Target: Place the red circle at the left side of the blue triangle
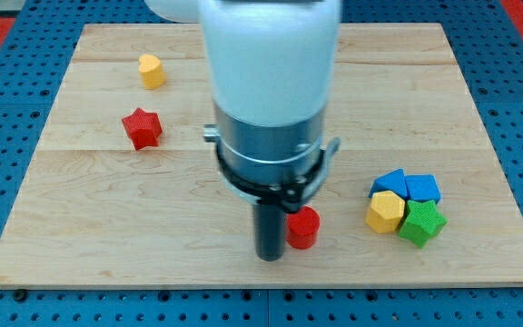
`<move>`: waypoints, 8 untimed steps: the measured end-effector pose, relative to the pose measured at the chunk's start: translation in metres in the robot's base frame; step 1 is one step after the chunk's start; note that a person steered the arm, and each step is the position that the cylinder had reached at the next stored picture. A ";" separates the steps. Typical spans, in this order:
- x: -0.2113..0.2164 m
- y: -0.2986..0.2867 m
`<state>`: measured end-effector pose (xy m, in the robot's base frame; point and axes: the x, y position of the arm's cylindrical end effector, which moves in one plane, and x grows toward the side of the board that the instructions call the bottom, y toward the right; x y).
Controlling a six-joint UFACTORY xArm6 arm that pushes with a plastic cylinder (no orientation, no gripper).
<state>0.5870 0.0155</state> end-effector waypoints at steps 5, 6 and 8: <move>-0.034 -0.026; -0.057 -0.072; -0.179 -0.084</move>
